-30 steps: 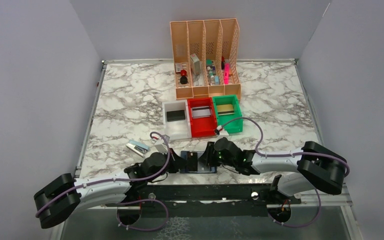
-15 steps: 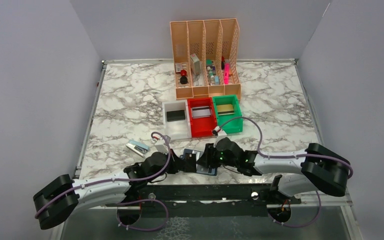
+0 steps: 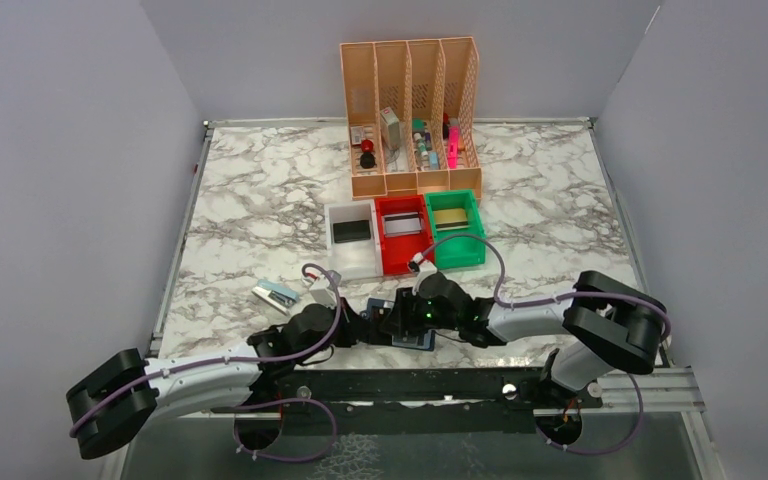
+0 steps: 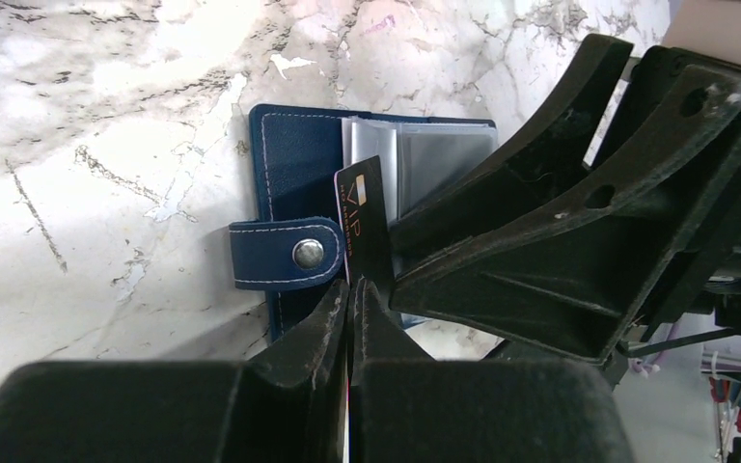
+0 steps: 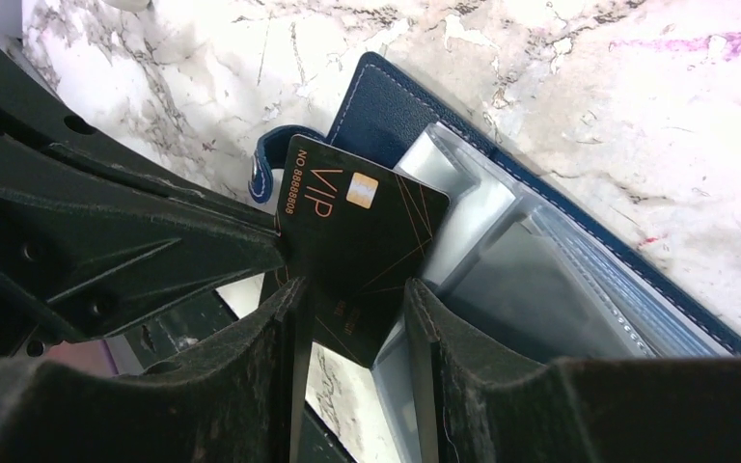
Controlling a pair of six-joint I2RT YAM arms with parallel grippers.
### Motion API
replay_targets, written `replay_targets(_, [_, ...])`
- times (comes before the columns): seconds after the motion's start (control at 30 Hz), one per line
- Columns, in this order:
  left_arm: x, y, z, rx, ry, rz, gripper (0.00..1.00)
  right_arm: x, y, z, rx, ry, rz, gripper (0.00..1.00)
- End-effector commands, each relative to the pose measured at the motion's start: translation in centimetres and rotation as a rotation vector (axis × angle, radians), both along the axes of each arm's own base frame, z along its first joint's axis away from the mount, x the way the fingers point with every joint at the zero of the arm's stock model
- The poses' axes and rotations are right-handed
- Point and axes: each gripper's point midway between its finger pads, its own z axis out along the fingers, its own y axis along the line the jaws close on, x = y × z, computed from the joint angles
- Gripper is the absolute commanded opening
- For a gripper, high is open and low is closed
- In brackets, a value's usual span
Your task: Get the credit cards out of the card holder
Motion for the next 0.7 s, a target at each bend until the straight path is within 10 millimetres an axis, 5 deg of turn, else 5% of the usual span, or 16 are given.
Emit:
replay_targets(0.0, [-0.3,-0.4,0.6,-0.045,-0.007,-0.021,0.08,-1.1,0.0,-1.2,-0.002,0.054,0.021,0.45])
replay_targets(0.2, [-0.8,-0.8,0.4,-0.040,-0.002,-0.058,0.14,-0.9,-0.2,-1.5,0.004,0.080,-0.022,0.44])
replay_targets(0.43, [-0.6,-0.8,0.1,-0.007,0.002,-0.061,0.07,-0.7,-0.9,-1.5,-0.008,0.070,-0.055,0.44])
replay_targets(0.67, [0.4,-0.2,2.4,-0.012,-0.057,-0.008,0.00,0.3,-1.2,2.6,0.069,-0.040,-0.068,0.45])
